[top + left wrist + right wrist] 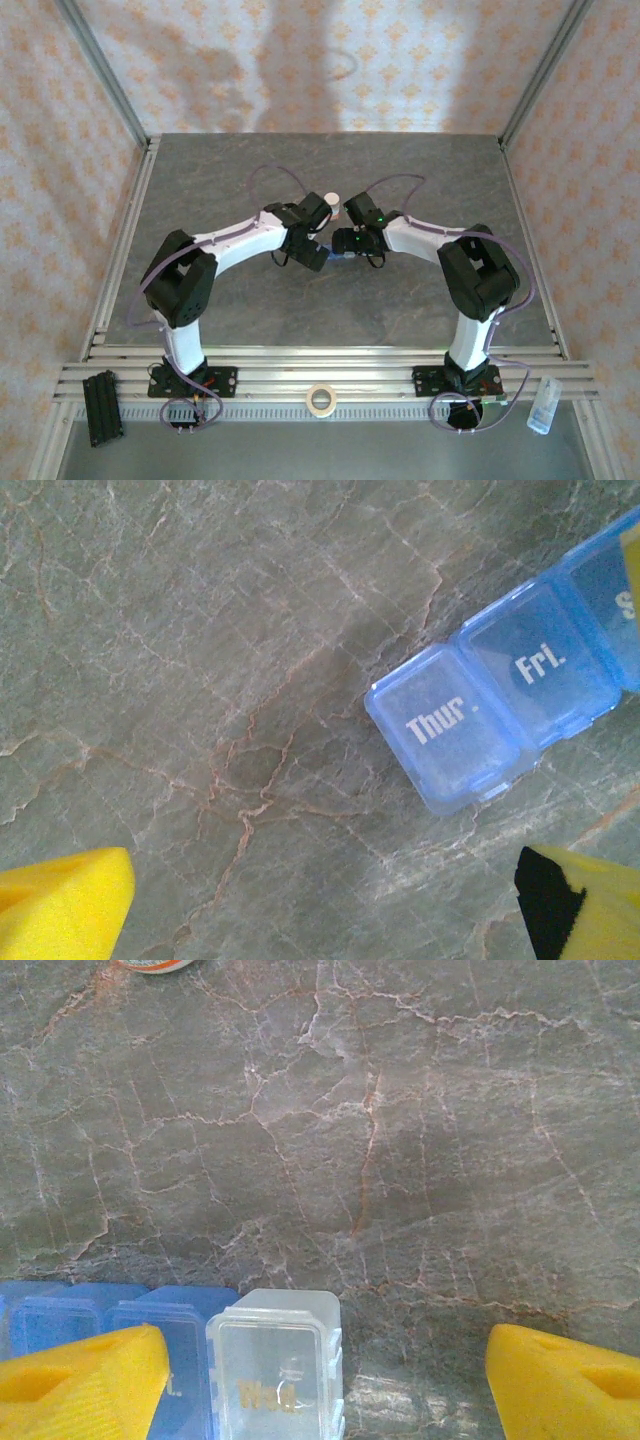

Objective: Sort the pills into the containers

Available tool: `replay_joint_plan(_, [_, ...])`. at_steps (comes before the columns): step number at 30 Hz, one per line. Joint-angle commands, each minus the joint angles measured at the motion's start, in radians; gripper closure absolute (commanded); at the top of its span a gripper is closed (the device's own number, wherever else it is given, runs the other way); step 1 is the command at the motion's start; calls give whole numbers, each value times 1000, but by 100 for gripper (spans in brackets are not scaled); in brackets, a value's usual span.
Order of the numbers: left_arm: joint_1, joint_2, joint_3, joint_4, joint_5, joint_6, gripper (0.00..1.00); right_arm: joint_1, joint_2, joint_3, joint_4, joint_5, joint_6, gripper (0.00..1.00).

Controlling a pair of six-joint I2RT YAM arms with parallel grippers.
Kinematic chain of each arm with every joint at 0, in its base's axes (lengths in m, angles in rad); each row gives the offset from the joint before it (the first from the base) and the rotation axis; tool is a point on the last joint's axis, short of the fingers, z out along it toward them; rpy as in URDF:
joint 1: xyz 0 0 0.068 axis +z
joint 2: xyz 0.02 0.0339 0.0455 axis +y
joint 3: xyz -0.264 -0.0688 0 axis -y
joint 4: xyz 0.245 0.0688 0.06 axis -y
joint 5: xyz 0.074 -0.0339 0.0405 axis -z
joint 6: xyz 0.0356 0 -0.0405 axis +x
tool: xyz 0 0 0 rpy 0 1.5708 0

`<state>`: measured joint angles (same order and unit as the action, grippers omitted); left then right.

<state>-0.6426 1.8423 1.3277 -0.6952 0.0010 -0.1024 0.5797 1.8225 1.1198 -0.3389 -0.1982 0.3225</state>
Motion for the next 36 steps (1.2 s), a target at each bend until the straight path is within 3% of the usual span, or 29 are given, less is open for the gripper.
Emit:
replay_joint_plan(1, [-6,21,39,-21,-38,21,0,-1,30,-36,-30,24,7,17])
replay_joint_plan(11, [13,61,89,-26,-97,37,0,-1,23,-53,-23,23,5,17])
replay_joint_plan(36, [104,177,240,-47,-110,54,0,-1,29,-87,-9,16,-5,17])
